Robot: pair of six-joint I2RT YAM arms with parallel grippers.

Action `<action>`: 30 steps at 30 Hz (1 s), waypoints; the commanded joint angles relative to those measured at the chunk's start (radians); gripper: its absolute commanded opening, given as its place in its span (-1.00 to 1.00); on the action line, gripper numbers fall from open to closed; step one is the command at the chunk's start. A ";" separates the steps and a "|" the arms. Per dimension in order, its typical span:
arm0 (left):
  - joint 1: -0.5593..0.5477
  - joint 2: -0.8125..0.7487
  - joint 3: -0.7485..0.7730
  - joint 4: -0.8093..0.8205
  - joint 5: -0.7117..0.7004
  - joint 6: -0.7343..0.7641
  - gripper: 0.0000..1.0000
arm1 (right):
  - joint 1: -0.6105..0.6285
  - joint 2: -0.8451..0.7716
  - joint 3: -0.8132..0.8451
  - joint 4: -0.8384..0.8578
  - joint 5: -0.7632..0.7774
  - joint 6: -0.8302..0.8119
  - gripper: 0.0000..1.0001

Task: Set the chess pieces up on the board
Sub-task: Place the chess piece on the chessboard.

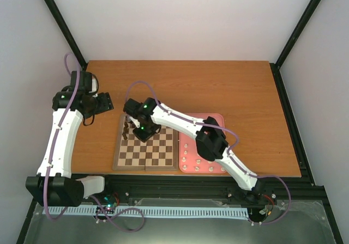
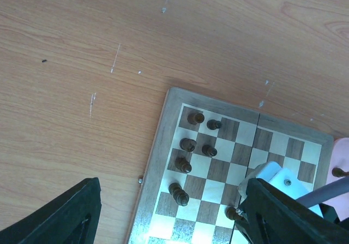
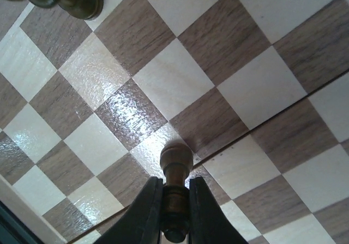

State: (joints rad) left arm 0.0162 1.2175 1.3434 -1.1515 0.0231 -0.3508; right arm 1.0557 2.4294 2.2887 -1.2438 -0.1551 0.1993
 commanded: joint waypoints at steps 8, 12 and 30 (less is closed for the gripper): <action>0.010 -0.020 0.008 0.012 0.023 0.016 0.64 | 0.013 0.032 0.051 -0.019 0.023 0.004 -0.61; 0.010 -0.015 0.009 0.013 0.027 0.015 0.64 | 0.013 0.010 0.055 -0.017 0.023 -0.007 -0.20; -0.111 -0.068 -0.010 -0.002 0.092 -0.047 0.49 | -0.163 -0.374 -0.214 0.062 0.102 0.009 0.25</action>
State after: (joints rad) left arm -0.0074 1.2083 1.3464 -1.1507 0.1127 -0.3557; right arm 1.0058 2.1956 2.1979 -1.2232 -0.0975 0.1921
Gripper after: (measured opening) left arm 0.757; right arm 0.627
